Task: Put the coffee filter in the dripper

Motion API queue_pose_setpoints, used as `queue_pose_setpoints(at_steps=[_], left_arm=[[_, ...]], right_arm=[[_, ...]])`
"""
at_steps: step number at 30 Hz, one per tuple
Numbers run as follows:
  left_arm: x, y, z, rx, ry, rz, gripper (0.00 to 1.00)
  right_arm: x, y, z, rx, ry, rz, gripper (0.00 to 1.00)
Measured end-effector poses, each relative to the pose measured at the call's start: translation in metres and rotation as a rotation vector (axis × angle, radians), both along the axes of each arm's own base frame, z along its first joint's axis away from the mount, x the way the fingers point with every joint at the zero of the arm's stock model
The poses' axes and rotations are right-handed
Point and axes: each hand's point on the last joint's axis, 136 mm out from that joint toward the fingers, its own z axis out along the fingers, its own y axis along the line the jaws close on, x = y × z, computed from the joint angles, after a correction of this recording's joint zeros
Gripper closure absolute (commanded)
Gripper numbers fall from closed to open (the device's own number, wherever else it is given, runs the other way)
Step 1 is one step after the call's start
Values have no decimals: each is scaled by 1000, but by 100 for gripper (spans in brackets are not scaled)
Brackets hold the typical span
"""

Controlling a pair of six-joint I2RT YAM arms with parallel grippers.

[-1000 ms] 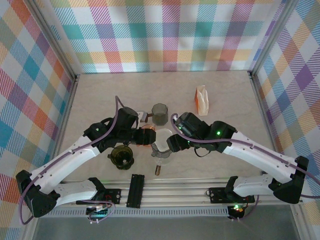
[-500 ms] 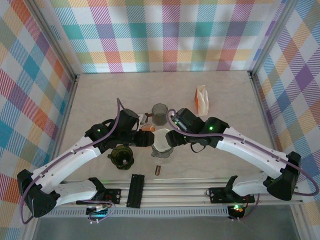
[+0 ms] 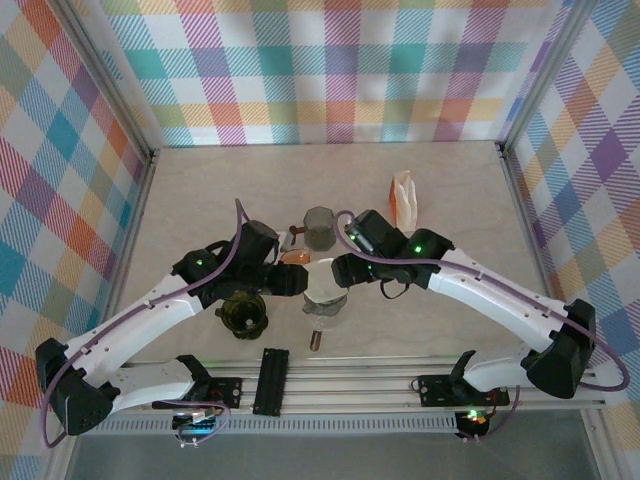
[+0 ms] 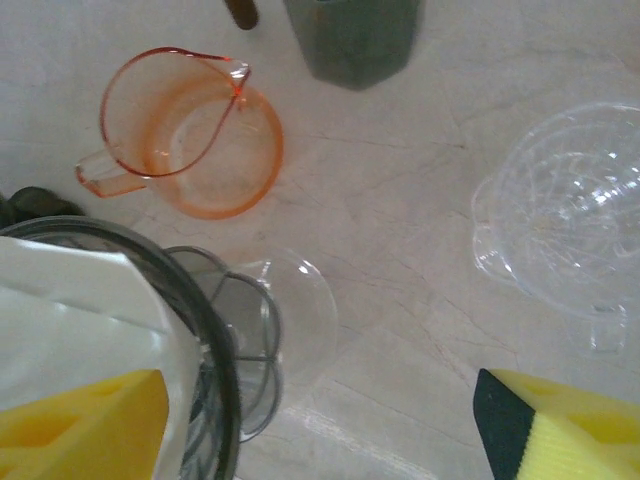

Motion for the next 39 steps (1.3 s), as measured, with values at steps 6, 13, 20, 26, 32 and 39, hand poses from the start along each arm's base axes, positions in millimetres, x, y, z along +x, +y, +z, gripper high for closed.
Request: queue_pose_setpoints(at_steps=[6, 13, 20, 26, 32, 39], left_arm=[[0, 0, 1, -4, -5, 0, 44], [1, -1, 0, -6, -6, 1, 44], [2, -2, 0, -14, -13, 0, 45], [2, -2, -1, -15, -9, 2, 43], [2, -2, 1, -35, -13, 16, 35], [3, -3, 12, -95, -48, 40, 30]], right_arm=[[-3, 18, -4, 4, 16, 72, 9], [-1, 29, -35, -65, 74, 97, 9], [-1, 29, -49, -108, 95, 114, 9], [0, 30, -55, -124, 104, 112, 9], [1, 30, -59, -130, 101, 110, 9], [-1, 31, -68, -152, 108, 113, 10]])
